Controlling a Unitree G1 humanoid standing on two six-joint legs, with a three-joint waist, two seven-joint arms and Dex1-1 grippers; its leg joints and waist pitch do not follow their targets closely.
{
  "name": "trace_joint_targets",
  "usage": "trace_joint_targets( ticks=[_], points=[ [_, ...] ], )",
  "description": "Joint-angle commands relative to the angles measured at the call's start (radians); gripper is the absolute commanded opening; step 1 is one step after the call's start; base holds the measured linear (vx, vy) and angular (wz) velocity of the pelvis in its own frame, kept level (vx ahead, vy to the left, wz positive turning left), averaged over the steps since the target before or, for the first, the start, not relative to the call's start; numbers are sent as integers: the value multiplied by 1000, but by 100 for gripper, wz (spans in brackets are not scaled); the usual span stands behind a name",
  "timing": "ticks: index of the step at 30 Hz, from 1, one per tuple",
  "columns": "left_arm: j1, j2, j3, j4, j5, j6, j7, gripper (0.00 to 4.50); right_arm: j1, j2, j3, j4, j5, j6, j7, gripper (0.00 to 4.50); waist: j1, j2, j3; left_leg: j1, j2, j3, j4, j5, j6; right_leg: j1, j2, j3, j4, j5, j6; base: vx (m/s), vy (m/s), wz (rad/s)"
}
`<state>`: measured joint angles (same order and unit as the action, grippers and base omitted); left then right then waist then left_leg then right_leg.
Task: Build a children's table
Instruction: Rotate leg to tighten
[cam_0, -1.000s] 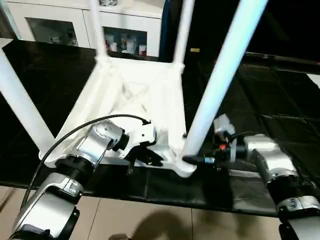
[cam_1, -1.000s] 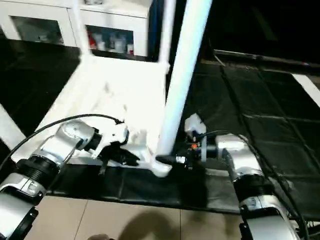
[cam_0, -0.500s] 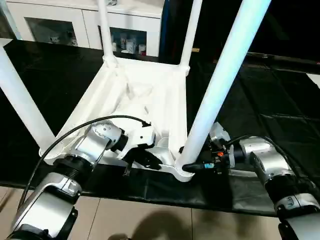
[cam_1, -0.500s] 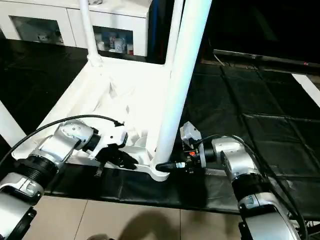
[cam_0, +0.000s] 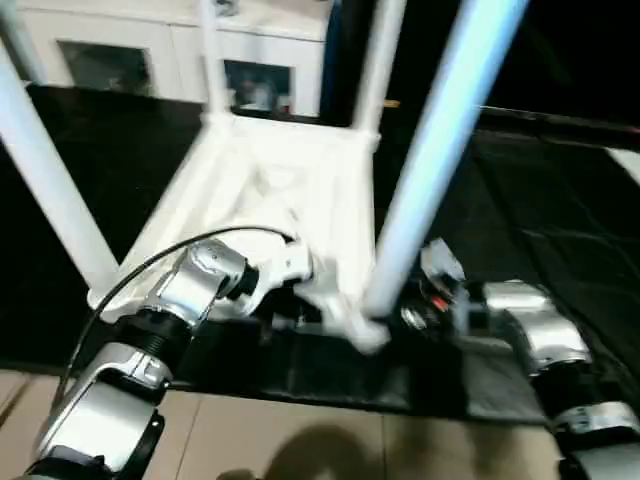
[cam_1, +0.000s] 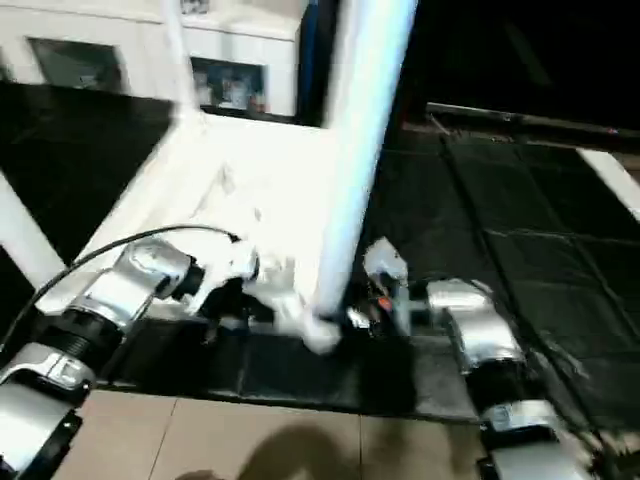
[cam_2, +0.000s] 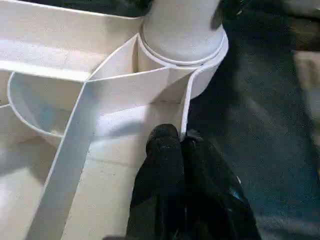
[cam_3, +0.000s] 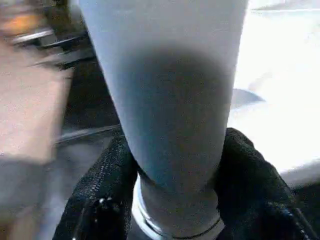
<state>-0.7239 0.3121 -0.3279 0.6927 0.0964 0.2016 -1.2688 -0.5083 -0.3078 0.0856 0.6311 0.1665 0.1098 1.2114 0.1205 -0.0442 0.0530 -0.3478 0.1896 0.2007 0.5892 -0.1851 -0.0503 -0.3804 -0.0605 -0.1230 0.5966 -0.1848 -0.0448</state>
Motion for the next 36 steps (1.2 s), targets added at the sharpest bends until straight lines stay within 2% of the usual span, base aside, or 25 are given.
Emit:
trace_joint_targets(
  ticks=[1,2,3,4,5,7,9,10,11,12,14,15,16,17,20,21,22,23,25,27,29,31,32,33,36],
  points=[
    [-13,-89,7,-15,-27,57,96,0,2,65,38,-15,-41,66,-128,200,-9,5,-53,11,61,-42,-72,-229,2,42,-125,69,-106,-494,-92,0,0,0],
    [-18,-122,25,-10,-34,90,150,0,1,99,24,-17,-59,104,-237,199,-21,4,-52,9,62,-45,-74,-238,-2,39,-121,67,-107,-497,-89,0,0,0],
    [-25,-171,51,6,-41,124,239,0,1,151,9,-26,-83,141,-371,198,-26,3,-52,9,61,-47,-73,-249,-3,40,-122,64,-110,-510,-83,0,0,0],
    [-29,-191,62,12,-46,139,273,0,1,171,4,-30,-91,155,-419,197,-39,1,-50,5,58,-48,-74,-251,-10,38,-120,61,-112,-526,-76,0,0,0],
    [-35,-222,81,26,-54,154,329,0,0,202,-1,-37,-100,177,-480,196,-45,3,-51,5,55,-51,-72,-265,-11,40,-124,57,-121,-565,-60,0,0,0],
    [-39,-249,99,37,-59,163,382,0,-5,229,-8,-42,-106,198,-537,196,-46,2,-53,9,49,-49,-67,-264,4,37,-125,57,-130,-581,-45,0,0,0],
    [-43,-277,114,45,-60,167,435,0,-16,255,-14,-42,-115,219,-599,195,-49,5,-53,15,52,-46,-68,-255,16,30,-120,63,-127,-530,-63,0,0,0],
    [-44,-290,121,48,-59,167,460,0,-21,266,-17,-41,-120,229,-629,195,-51,5,-54,15,53,-47,-70,-260,22,31,-117,62,-123,-501,-71,0,0,0],
    [-45,-304,129,45,-60,174,480,0,-25,273,-8,-44,-137,236,-655,195,-55,-1,-53,15,56,-46,-72,-264,24,30,-114,64,-119,-479,-78,0,0,0],
    [-45,-309,131,42,-59,176,485,0,-25,276,-5,-47,-139,238,-661,195,-54,2,-53,16,55,-46,-72,-263,27,30,-117,65,-118,-471,-84,0,0,0],
    [-44,-315,132,32,-56,183,489,0,-23,280,-2,-58,-144,245,-674,195,-54,-1,-54,14,55,-44,-72,-255,32,32,-118,68,-116,-459,-86,0,0,0],
    [-43,-316,131,25,-53,187,488,0,-21,282,-3,-67,-143,249,-680,195,-52,1,-54,14,56,-44,-72,-247,35,33,-118,70,-115,-448,-88,0,0,0],
    [-41,-309,125,19,-48,184,480,0,-18,283,-10,-74,-133,250,-676,249,-52,2,-54,14,55,-43,-73,-242,37,33,-119,71,-115,-442,-88,0,0,0],
    [-37,-303,121,12,-39,183,475,0,-13,285,-17,-89,-129,258,-683,263,-51,1,-54,12,55,-42,-73,-232,42,34,-118,72,-113,-430,-89,0,0,0],
    [-20,-269,99,-12,-21,161,438,0,9,270,-9,-126,-124,263,-659,269,-49,2,-56,11,58,-42,-75,-209,43,36,-118,75,-107,-383,-98,0,0,0],
    [-20,-269,99,-12,-21,161,438,0,9,270,-9,-126,-124,263,-659,299,-48,2,-56,11,58,-42,-75,-208,43,36,-117,75,-106,-374,-101,0,0,0],
    [-6,-234,85,-27,-21,136,390,0,20,250,-6,-139,-114,229,-612,299,-47,6,-56,12,59,-42,-75,-207,42,36,-117,76,-104,-366,-105,0,0,0],
    [-1,-219,80,-34,-22,126,366,0,25,240,-5,-143,-107,205,-584,312,-47,5,-59,2,59,-43,-76,-199,46,44,-121,76,-98,-336,-109,0,0,0],
    [8,-195,76,-47,-26,124,333,0,30,219,-6,-147,-99,185,-547,319,-48,6,-59,4,58,-40,-74,-191,49,42,-118,76,-99,-321,-113,0,0,0],
    [12,-181,77,-53,-34,117,309,0,35,198,-5,-152,-93,169,-511,349,-46,6,-61,3,56,-37,-71,-162,58,44,-118,78,-94,-278,-132,0,0,0],
    [23,-125,57,-66,-36,89,221,0,51,125,-8,-164,-64,139,-382,366,-40,0,-64,-2,57,-36,-68,-135,79,51,-118,78,-84,-232,-141,0,0,0],
    [28,-94,44,-68,-30,63,173,0,58,80,-13,-159,-57,111,-318,385,-36,5,-64,1,61,-35,-69,-123,83,46,-113,78,-80,-196,-154,0,0,0],
    [29,-92,44,-68,-30,61,170,0,58,78,-13,-159,-56,109,-314,393,-34,-2,-64,1,60,-35,-69,-123,84,48,-113,76,-81,-197,-151,0,0,0],
    [30,-80,41,-69,-31,49,145,0,61,57,-16,-157,-52,91,-282,402,-30,1,-63,2,59,-34,-68,-131,83,46,-116,77,-83,-215,-149,0,0,0],
    [32,-47,34,-73,-47,16,72,0,75,-1,-21,-160,-32,60,-164,421,-18,1,-62,9,63,-31,-68,-142,79,42,-115,78,-85,-241,-143,0,0,0]
  ],
)
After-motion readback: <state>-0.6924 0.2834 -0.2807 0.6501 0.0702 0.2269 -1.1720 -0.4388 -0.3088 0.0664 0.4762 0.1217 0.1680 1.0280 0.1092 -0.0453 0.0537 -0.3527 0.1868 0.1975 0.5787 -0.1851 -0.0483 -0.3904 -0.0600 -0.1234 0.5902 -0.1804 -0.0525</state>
